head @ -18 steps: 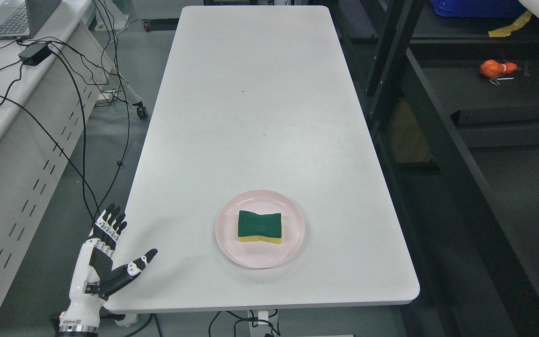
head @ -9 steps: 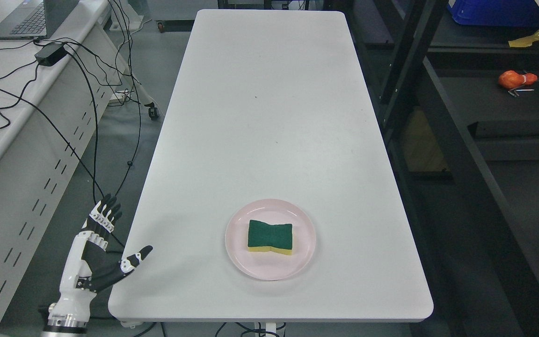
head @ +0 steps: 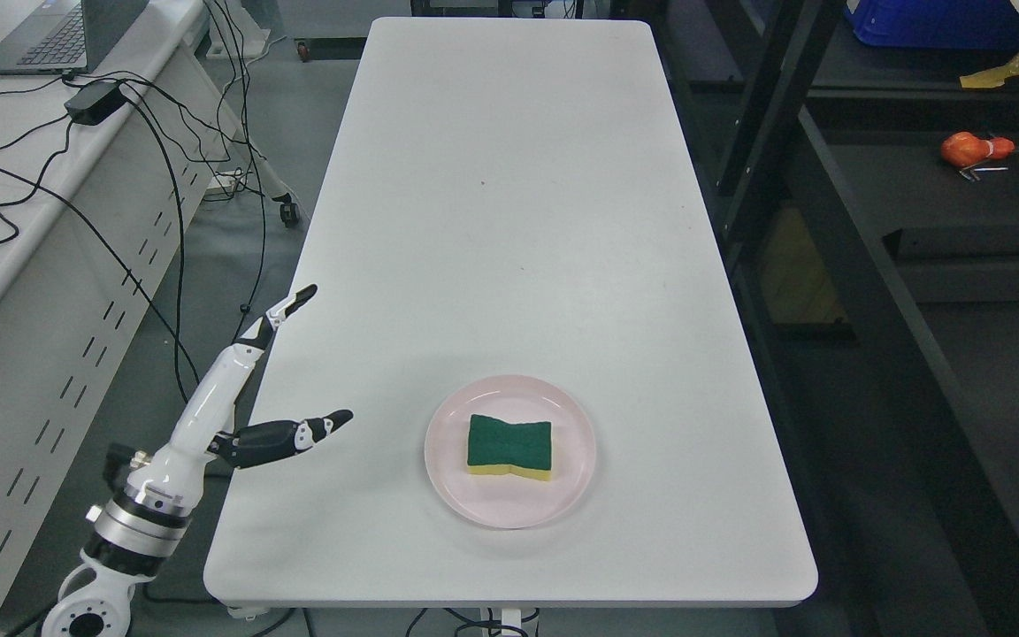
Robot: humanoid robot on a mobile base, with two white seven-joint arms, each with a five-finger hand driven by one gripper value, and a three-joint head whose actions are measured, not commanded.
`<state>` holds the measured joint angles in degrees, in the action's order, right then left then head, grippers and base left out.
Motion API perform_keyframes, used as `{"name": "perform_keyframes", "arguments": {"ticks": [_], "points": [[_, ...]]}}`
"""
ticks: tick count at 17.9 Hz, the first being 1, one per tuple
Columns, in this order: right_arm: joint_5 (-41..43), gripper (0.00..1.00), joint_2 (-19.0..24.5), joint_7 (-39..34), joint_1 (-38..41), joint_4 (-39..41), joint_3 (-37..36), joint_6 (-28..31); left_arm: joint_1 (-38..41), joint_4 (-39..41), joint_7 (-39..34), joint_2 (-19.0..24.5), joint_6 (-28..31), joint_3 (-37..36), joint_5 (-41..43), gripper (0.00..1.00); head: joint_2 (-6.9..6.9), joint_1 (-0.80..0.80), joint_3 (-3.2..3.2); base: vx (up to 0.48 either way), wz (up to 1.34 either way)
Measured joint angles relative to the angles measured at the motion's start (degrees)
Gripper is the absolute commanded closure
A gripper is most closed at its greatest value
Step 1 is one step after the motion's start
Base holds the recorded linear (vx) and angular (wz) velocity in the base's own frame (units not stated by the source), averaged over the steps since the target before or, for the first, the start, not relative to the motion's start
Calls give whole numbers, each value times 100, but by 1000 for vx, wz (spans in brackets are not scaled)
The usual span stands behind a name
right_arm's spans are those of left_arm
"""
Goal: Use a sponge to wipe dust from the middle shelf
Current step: 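Reach the left hand forward toward the sponge on the pink plate, then grasp the green-and-yellow sponge with the left hand and lift it off the plate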
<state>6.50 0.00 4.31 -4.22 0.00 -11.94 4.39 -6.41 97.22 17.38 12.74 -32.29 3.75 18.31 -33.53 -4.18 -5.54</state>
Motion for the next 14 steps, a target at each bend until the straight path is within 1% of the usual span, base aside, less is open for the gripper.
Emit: {"name": "perform_keyframes", "arguments": {"ticks": [1, 3, 7, 10, 14], "points": [[0, 0, 0, 7, 1, 0, 0, 0, -177, -35, 17, 22, -185, -128, 453, 6, 0, 0, 0, 0, 0], [0, 0, 0, 10, 1, 0, 0, 0, -501, -99, 44, 69, -370, -425, 1259, 6, 0, 0, 0, 0, 0], [0, 0, 0, 16, 0, 0, 0, 0, -1012, -203, 69, 138, -489, -1043, 2606, 6, 0, 0, 0, 0, 0], [0, 0, 0, 15, 1, 0, 0, 0, -1335, -269, 145, 179, -529, -1550, 3301, 6, 0, 0, 0, 0, 0], [0, 0, 0, -1, 0, 0, 0, -1, -1624, -327, 571, 221, -636, -2133, 3861, 6, 0, 0, 0, 0, 0]]}}
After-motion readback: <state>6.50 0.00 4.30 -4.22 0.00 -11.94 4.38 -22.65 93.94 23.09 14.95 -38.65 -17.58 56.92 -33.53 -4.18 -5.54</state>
